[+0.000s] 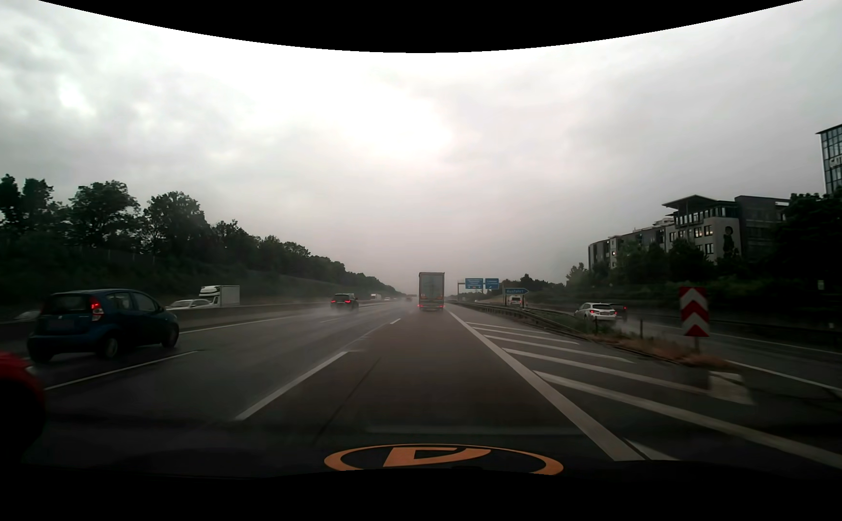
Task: Follow the waypoints while adhering to traffic rules and regulations
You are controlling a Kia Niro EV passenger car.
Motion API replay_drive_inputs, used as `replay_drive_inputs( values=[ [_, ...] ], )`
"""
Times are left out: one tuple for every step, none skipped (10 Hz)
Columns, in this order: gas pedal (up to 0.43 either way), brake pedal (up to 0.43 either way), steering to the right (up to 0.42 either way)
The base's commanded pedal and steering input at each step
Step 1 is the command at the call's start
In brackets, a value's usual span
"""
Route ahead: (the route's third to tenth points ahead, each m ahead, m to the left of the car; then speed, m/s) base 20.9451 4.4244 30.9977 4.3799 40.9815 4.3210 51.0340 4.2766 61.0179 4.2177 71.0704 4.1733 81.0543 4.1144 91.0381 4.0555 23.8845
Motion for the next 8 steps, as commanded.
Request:
replay_drive_inputs(
  values=[
    [0.098, 0.0, -0.003],
    [0.098, 0.0, -0.003],
    [0.098, 0.0, -0.003],
    [0.098, 0.0, -0.002],
    [0.067, 0.0, -0.002],
    [0.0, 0.0, -0.002],
    [0.0, 0.0, -0.002],
    [0.0, 0.0, -0.001]
  ],
)
